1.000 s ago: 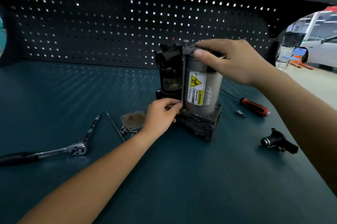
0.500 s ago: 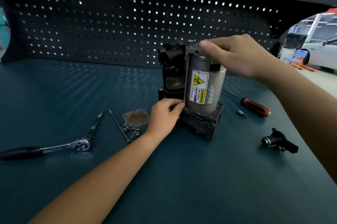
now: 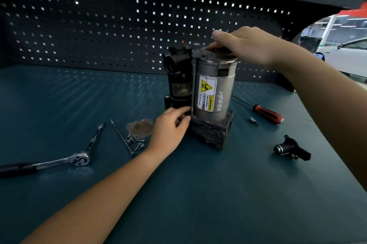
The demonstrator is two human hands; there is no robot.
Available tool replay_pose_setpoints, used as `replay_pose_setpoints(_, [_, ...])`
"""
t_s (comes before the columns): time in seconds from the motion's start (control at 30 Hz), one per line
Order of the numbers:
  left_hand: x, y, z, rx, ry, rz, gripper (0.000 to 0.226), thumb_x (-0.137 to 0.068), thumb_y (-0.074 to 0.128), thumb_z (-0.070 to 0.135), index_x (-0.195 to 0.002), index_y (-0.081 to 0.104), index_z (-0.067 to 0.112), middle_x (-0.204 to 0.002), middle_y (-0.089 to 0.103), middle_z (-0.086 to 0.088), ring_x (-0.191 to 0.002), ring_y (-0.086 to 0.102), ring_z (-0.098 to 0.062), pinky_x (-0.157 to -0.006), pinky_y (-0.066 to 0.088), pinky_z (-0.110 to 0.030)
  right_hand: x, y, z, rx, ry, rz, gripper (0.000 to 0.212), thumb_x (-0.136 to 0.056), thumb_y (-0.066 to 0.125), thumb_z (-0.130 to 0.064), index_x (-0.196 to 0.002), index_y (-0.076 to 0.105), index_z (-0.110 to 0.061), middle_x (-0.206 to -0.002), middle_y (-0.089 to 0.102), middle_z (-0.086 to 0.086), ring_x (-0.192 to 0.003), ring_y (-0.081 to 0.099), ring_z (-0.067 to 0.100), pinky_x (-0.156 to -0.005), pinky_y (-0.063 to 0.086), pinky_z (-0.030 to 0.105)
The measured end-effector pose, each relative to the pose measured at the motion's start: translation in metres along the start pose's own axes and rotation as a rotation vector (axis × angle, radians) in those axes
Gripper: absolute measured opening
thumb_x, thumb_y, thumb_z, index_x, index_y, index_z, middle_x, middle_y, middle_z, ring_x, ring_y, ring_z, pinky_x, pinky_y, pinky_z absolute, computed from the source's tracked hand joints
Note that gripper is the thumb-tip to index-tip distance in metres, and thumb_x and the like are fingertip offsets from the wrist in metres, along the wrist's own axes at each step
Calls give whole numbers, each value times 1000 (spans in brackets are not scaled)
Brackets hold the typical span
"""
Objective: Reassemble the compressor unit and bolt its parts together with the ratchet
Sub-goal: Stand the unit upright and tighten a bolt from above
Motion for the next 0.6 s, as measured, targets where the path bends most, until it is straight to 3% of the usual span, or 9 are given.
replay_pose_setpoints(0.1, [1,-2,0,-16,-10,-65,35,-89,57,6,-123,60,12,-80,50,14,-63,49,-3,-64,37,-2,-2,2,-1,116,-45,22,54,-91,35,-59,-115,64,-20,-115,63,4,-107,54,20,-84,37,28])
replay_pose_setpoints(0.23, [-4,-17,8,-144,16,-213,34,-89,57,10,-123,61,15,-86,54,10,-67,50,-2,-64,35,-6,3,9,-6,312,-150,20,61,-77,62,-54,-130,49,-27,-118,61,-2,-102,53,18,-84,37,28])
replay_pose_setpoints(0.3, [-10,-38,12,-211,-5,-241,30,-89,58,15,-119,63,18,-87,58,10,-68,53,-2,-62,37,-10,4,11,-8,350,-174,48,65,-81,63,-44,-140,37,-32,-112,62,-2,-100,54,22,-82,36,29])
replay_pose_setpoints(0.4, [-15,-83,11,-174,-46,-209,17,-89,59,19,-102,67,28,-83,63,16,-65,59,5,-60,39,-1,5,15,-12,415,-186,43,67,-86,59,-37,-145,26,-36,-75,54,-6,-72,49,15,-71,32,28])
replay_pose_setpoints(0.47, [-9,-112,3,-166,-64,-222,16,-86,61,25,-91,63,40,-84,64,21,-68,60,10,-60,42,-5,4,15,-12,426,-186,30,67,-88,57,-36,-146,23,-36,-63,46,-6,-61,44,13,-67,29,28])
replay_pose_setpoints(0.57, [17,-151,-26,-410,-140,-347,22,-75,65,44,-94,54,49,-93,58,27,-87,60,5,-75,41,-13,3,17,-12,422,-200,28,67,-88,56,-33,-146,22,-36,-60,45,-5,-59,42,13,-65,29,29])
replay_pose_setpoints(0.6, [31,-164,-37,-498,-203,-419,35,-66,65,54,-99,54,49,-96,56,24,-93,58,-1,-81,41,-18,3,17,-13,425,-208,36,67,-88,56,-32,-146,22,-36,-59,44,-5,-58,41,12,-64,29,29])
Point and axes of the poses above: each hand's wrist, its own x-axis away from the middle knuckle, its own y-axis out of the palm, z = x × y, the point moved 3 cm from there along -x, towards the middle knuckle
